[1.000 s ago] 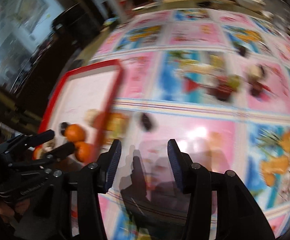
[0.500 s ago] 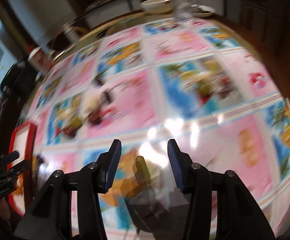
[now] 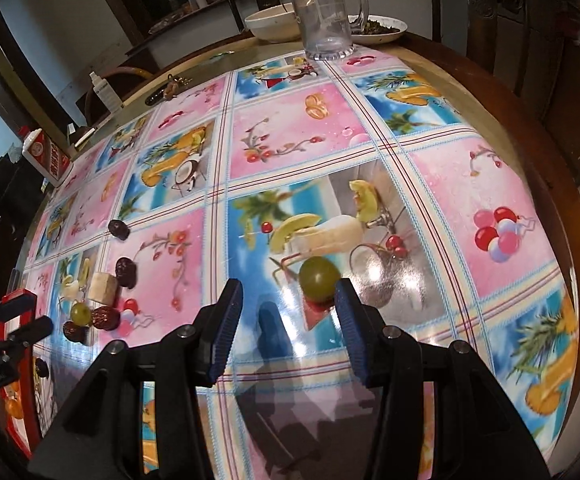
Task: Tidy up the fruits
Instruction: 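Grasp a green grape with the right tool while the left tool grasps another grape, then carry both green grapes to the tray and open both tools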
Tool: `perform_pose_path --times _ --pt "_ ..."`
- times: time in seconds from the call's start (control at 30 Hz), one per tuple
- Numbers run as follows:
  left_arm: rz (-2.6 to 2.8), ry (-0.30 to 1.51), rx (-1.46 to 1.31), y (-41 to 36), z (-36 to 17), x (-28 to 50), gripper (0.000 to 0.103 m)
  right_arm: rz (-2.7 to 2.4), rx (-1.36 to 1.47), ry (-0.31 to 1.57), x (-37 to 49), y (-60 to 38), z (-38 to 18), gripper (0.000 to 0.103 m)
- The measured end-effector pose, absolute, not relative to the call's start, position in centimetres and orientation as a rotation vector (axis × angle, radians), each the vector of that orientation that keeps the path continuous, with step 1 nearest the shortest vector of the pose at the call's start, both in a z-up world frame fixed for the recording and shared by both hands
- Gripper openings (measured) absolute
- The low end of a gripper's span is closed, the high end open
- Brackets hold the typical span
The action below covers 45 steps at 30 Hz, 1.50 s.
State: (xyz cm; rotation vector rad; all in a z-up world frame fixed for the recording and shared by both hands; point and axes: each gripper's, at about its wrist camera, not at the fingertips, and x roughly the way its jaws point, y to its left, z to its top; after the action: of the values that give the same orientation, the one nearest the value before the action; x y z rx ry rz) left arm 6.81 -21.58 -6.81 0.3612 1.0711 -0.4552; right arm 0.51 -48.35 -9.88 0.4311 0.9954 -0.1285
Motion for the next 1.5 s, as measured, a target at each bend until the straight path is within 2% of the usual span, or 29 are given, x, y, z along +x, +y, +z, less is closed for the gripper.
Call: perform_pose_path --times 0.43,0.6,0.73,0.8,0.9,1.3,1.5 --pt "-0.604 1.083 0.456 -24.0 -8.6 7.9 0.063 -0.149 0.412 1.035 2.2 -50.1 -11.0 0.050" --pt "-0.609 1.148 0.425 -23.4 -9.9 9.0 0.041 -0.150 0.395 1.041 2.6 -50.3 -11.1 0.045" --pt "-0.631 1.155 0.412 -23.5 -10.0 8.9 0.036 -0.147 0.441 1.042 2.9 -51.5 -11.2 0.032" --pt "-0.640 1.161 0.410 -23.7 -10.1 8.8 0.030 -0.141 0.460 1.043 3.0 -52.0 -11.3 0.027" --pt "-0.645 1.179 0.391 -24.1 -10.3 8.8 0.024 -0.118 0.468 1.046 3.1 -52.3 -11.3 0.027" --pt "-0.603 1.147 0.327 -23.0 -8.3 8.0 0.023 0.036 0.620 0.954 -0.8 -51.0 -8.8 0.027" --pt "-0.516 1.080 0.240 -16.7 -4.4 4.9 0.023 0.121 0.606 0.979 -2.4 -45.2 -7.5 0.027"
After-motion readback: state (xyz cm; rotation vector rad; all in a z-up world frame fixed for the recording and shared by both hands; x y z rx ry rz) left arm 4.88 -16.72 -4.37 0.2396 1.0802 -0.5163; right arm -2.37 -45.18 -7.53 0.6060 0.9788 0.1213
